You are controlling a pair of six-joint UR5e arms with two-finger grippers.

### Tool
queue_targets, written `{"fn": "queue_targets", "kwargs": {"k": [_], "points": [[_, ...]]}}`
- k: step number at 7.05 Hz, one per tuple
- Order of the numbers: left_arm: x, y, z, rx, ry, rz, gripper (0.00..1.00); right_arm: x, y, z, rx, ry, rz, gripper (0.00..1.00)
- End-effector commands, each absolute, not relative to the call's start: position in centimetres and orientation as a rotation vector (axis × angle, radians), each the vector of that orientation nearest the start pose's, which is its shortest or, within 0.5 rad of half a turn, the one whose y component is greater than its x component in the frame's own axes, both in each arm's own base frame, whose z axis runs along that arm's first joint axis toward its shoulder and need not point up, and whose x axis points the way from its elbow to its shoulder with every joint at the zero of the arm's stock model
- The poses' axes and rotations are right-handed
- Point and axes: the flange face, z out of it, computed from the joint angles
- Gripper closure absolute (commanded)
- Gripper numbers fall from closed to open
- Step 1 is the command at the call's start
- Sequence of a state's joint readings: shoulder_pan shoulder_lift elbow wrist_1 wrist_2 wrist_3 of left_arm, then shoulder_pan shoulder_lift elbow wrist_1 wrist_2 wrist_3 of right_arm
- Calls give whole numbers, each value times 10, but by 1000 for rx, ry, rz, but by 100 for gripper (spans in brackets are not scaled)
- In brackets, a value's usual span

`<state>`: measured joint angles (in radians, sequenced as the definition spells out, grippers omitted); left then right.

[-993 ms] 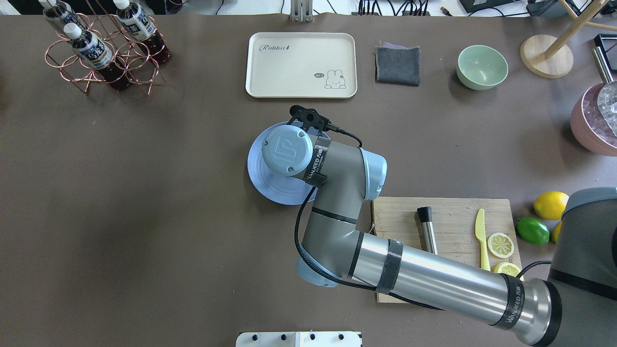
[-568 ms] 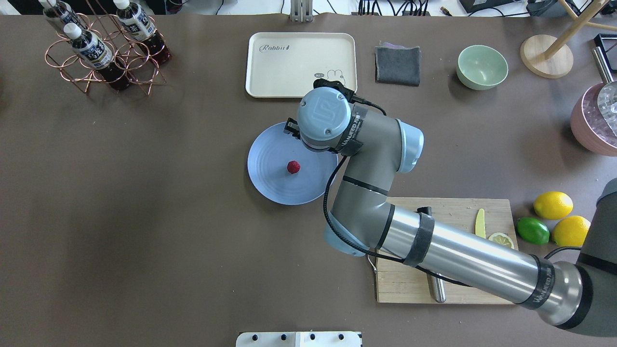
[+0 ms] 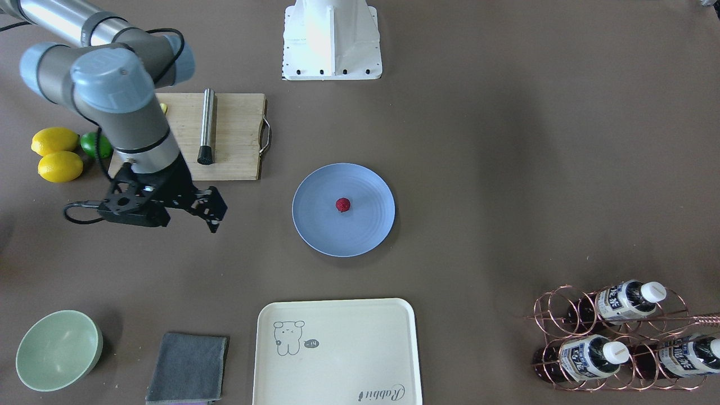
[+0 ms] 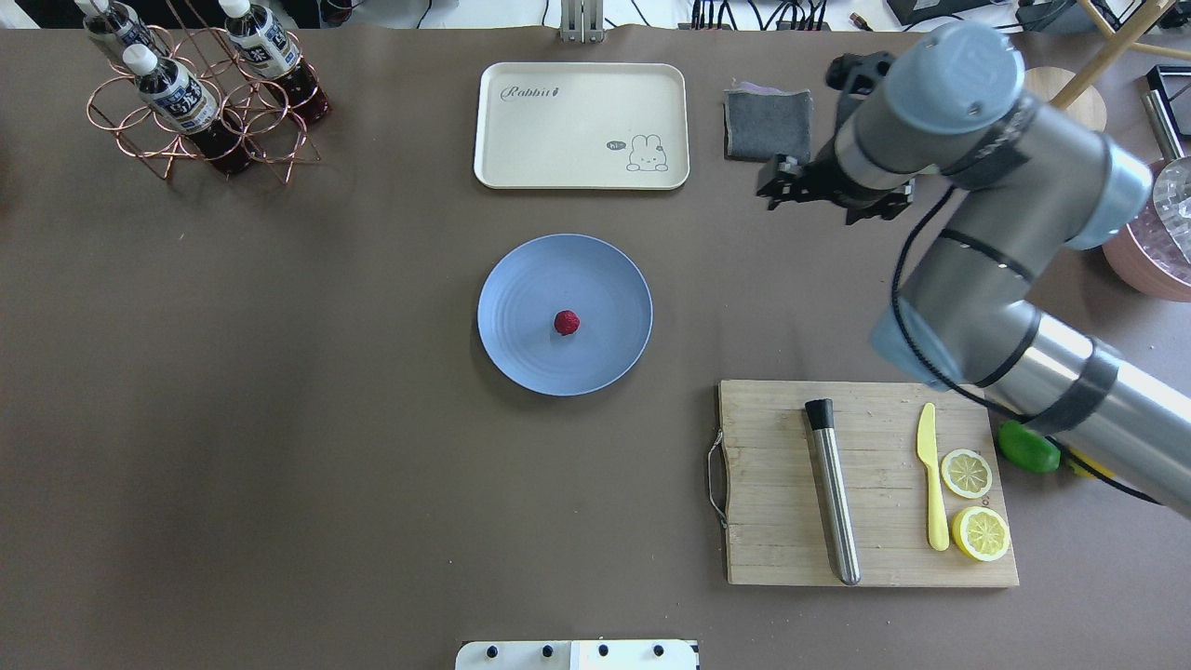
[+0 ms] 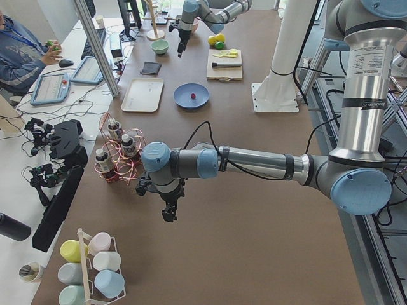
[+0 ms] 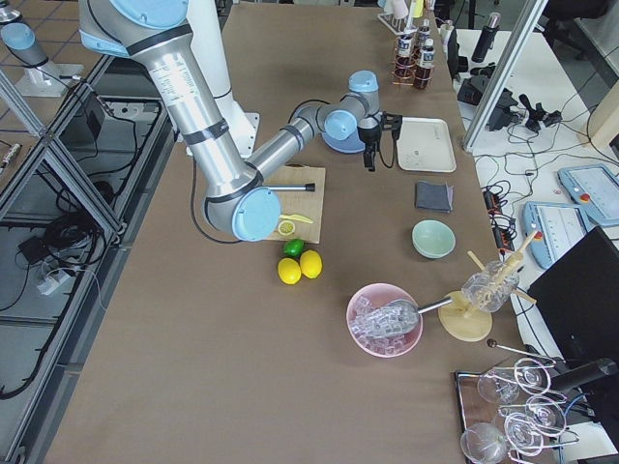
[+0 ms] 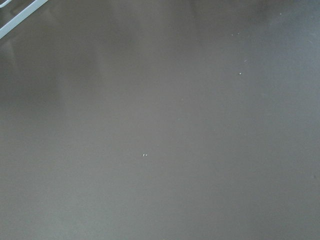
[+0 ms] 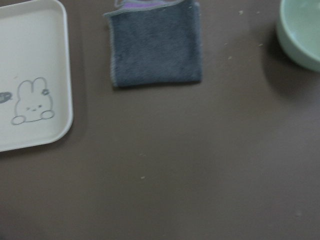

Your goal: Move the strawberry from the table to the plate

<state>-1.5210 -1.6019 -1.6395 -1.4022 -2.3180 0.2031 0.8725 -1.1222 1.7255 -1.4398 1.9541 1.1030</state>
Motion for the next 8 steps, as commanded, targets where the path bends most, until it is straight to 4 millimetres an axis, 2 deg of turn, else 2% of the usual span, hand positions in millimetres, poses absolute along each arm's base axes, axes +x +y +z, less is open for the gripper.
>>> {"fn": "queue_targets", "kwargs": {"k": [1,2,3,4,5,6,7,8], "points": [[-44,-497,636,-26,753,204,2,-207,-562,426,182,-725,48,0],[-44,-498,647,-48,757,193,2,-154,-556,466,194,-687,0,0],[-44,-498,645,-45,761,194,2,-98,-549,501,200,-686,-72,0],[-45,-500,642,-38,755,196,2,-40,-531,539,226,-653,-156,0],[-44,-501,642,-38,755,198,2,5,-511,569,238,-623,-195,0],[-46,-498,645,-42,758,191,2,36,-494,590,237,-610,-198,0],[-59,-495,646,-35,757,165,2,61,-485,605,235,-615,-232,0],[-63,-494,646,-32,759,157,2,70,-481,611,215,-623,-233,0]]}}
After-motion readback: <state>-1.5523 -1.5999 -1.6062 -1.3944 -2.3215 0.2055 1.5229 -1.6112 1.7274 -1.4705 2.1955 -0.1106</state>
